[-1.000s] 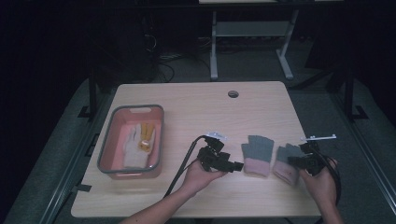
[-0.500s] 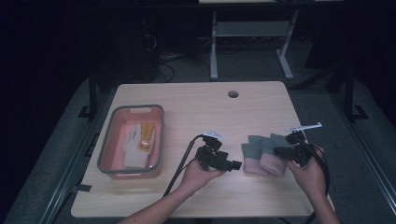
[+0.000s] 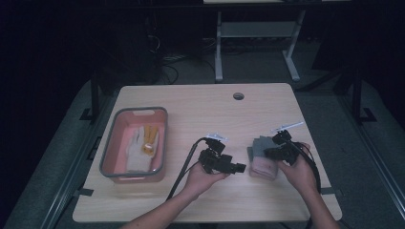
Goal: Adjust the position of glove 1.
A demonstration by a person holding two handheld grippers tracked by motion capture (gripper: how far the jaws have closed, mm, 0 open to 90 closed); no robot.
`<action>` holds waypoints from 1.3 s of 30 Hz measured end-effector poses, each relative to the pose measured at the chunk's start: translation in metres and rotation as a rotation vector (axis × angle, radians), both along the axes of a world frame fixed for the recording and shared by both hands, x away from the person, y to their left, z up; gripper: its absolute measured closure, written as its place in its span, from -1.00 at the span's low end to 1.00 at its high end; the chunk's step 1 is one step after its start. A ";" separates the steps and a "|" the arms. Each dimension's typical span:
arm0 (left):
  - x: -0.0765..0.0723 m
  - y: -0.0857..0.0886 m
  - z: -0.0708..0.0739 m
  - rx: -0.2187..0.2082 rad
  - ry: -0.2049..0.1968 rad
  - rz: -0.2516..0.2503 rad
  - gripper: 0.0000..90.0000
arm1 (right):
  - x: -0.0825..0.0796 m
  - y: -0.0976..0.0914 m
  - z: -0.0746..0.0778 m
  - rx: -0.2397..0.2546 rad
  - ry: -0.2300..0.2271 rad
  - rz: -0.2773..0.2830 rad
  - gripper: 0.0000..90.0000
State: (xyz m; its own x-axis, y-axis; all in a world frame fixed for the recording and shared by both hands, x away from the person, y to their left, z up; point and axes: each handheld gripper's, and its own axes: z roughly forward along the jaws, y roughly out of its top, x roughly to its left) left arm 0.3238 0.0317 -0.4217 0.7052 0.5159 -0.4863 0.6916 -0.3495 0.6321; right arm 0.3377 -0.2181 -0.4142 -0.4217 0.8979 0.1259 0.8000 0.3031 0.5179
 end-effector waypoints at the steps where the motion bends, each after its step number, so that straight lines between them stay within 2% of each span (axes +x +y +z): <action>1: 0.000 0.000 -0.001 0.001 0.001 0.000 -0.39 | 0.001 0.001 -0.002 0.001 0.004 0.003 0.89; 7: 0.002 -0.006 -0.006 -0.008 0.026 -0.007 -0.40 | 0.005 0.004 -0.010 -0.010 0.029 0.014 0.84; 12: 0.005 -0.012 -0.009 -0.018 0.043 -0.010 -0.36 | 0.004 0.002 -0.012 0.012 0.027 0.007 0.72; 13: 0.005 -0.013 -0.009 -0.021 0.050 -0.008 -0.36 | 0.004 0.001 -0.011 0.013 0.013 0.010 0.69; 20: 0.008 -0.022 -0.010 -0.014 0.052 -0.009 -0.31 | -0.001 -0.012 -0.006 0.070 0.013 -0.026 0.51; 22: 0.009 -0.024 -0.010 -0.012 0.055 -0.006 -0.30 | -0.002 -0.017 -0.005 0.105 0.011 -0.038 0.44; 28: 0.014 -0.030 -0.014 -0.007 0.060 0.001 -0.25 | -0.004 -0.030 -0.006 0.157 0.010 -0.080 0.33; 31: 0.015 -0.034 -0.017 -0.011 0.085 0.013 -0.22 | -0.006 -0.036 -0.007 0.174 0.017 -0.103 0.28; 35: 0.018 -0.039 -0.021 -0.014 0.099 0.010 -0.20 | -0.007 -0.044 -0.010 0.198 0.028 -0.125 0.23; 36: 0.018 -0.041 -0.023 -0.017 0.114 0.020 -0.19 | -0.008 -0.046 -0.011 0.203 0.031 -0.133 0.21; 39: 0.020 -0.046 -0.027 -0.011 0.121 0.021 -0.18 | -0.009 -0.050 -0.013 0.217 0.040 -0.151 0.22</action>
